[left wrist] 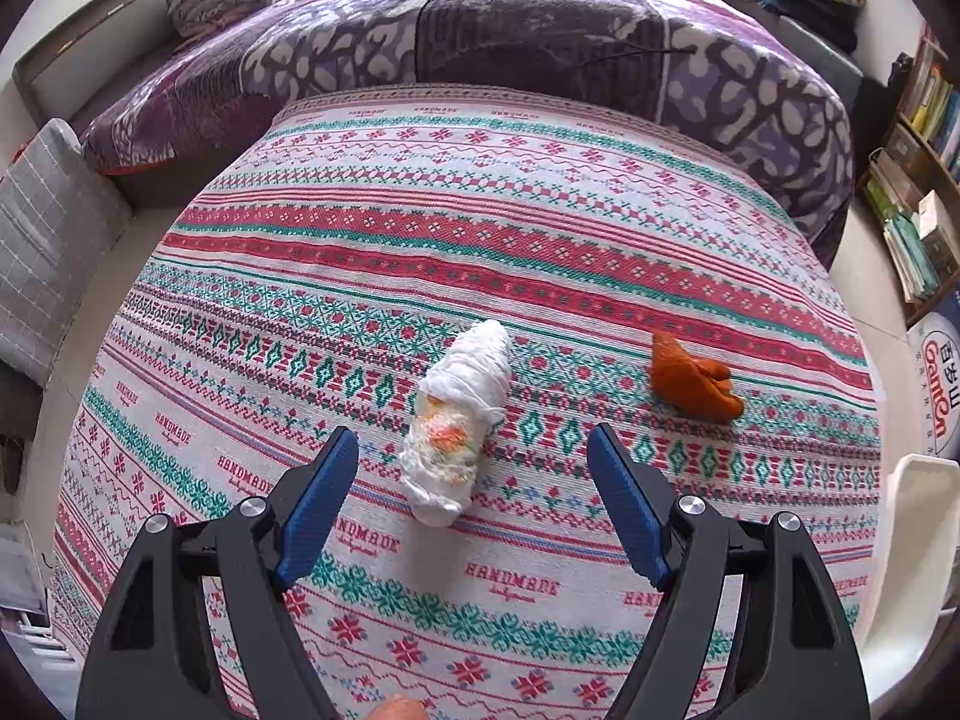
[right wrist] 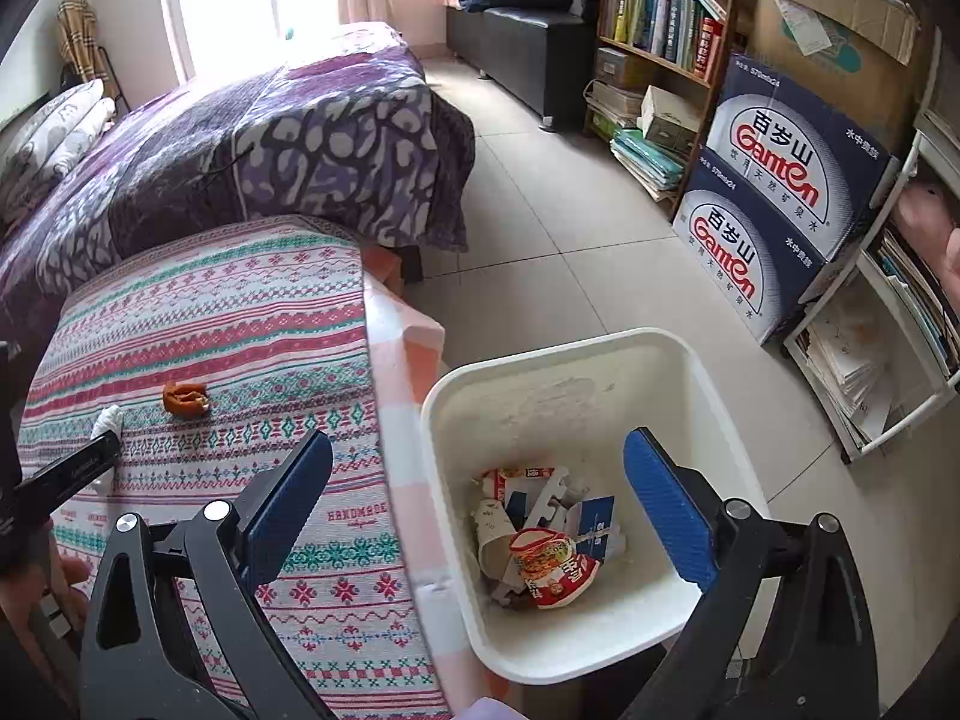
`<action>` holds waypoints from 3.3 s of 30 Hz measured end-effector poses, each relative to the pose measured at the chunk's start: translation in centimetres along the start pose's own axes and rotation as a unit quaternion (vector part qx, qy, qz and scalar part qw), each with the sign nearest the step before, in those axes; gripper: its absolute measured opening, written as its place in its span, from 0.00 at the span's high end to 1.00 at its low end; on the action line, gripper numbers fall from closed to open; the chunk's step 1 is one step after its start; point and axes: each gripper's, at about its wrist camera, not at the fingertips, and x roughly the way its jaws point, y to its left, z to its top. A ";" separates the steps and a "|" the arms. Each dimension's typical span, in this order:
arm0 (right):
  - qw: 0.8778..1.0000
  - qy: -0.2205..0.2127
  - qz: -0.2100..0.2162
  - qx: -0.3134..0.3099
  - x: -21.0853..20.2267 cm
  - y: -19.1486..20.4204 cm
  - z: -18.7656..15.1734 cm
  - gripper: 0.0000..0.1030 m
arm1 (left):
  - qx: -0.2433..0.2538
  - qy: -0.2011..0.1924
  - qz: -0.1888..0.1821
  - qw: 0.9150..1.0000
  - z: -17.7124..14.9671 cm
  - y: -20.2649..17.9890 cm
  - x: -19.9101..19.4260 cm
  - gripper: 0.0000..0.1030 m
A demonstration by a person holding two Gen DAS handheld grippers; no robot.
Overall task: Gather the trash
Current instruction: 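Grasp the white tissue-wrapped item with the left tool, then grasp the second orange fabric piece with the right tool, then carry the orange piece over the bin and open the right tool while the left holds the white item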
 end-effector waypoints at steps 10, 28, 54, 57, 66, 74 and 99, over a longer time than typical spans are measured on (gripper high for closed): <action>0.993 0.023 0.075 -0.093 3.1 6.7 -1.3 0.09 | -0.018 0.031 -0.049 0.998 0.2 3.0 2.9 0.71; 0.949 0.031 0.191 -0.249 10.3 20.7 0.2 0.14 | -0.146 -0.016 -0.069 0.987 -0.7 14.2 -2.3 0.71; 0.957 -0.093 0.215 -0.172 -5.6 17.8 0.7 0.69 | -0.171 -0.140 -0.027 0.975 -4.3 17.1 -14.9 0.71; 0.960 -0.093 0.212 -0.159 -7.7 16.3 0.1 0.69 | -0.175 -0.148 -0.034 0.973 -5.5 16.6 -16.5 0.71; 0.970 -0.067 0.198 -0.128 -10.0 11.7 -2.3 0.69 | -0.175 -0.121 -0.055 0.976 -9.6 13.6 -17.2 0.71; 0.978 -0.079 0.173 -0.091 -8.0 8.0 -4.0 0.69 | -0.139 -0.101 -0.058 0.983 -11.1 10.2 -14.9 0.71; 0.985 -0.077 0.139 -0.065 -6.5 3.4 -3.7 0.68 | -0.062 -0.124 -0.076 0.987 -10.8 2.9 -15.7 0.70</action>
